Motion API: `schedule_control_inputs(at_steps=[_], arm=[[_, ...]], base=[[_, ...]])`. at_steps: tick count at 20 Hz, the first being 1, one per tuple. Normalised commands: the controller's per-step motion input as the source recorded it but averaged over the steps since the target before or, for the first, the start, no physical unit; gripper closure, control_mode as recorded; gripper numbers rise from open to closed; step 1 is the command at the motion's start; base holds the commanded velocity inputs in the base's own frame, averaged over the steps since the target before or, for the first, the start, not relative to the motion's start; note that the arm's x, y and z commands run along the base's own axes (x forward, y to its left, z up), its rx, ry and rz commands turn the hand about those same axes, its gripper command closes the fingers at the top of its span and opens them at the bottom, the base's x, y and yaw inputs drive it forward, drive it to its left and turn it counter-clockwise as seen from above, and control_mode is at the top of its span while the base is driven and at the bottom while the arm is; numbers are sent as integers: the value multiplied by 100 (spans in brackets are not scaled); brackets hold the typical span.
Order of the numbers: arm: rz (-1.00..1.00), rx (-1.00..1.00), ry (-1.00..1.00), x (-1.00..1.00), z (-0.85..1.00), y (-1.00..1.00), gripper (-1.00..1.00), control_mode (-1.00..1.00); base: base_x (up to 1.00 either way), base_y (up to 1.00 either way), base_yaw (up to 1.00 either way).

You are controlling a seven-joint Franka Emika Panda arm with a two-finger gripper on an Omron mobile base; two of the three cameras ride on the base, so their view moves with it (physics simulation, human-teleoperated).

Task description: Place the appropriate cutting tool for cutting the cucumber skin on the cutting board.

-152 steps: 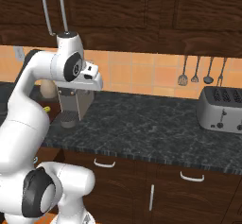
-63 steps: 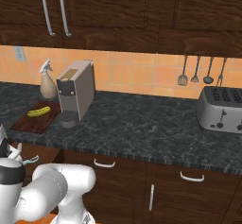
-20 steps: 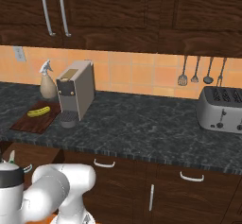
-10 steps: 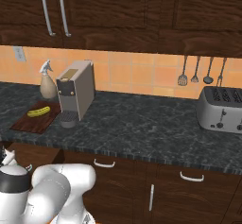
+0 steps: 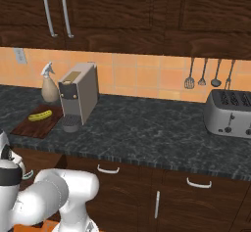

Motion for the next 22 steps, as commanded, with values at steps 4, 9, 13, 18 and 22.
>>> schedule_control_inputs(at_steps=[4, 9, 13, 18, 22], arm=[[-9, 0, 0, 9, -32, 30, -100, -100], [-9, -1, 0, 14, -18, 13, -100, -100], [-9, -4, 0, 4, -18, 0, -100, -100], [-8, -5, 0, 1, -34, 2, -100, -100], [-4, -1, 0, 8, -30, 2, -100, -100]], base=[[0, 0, 0], [0, 0, 0], [0, 0, 0], [0, 0, 0], [0, 0, 0]])
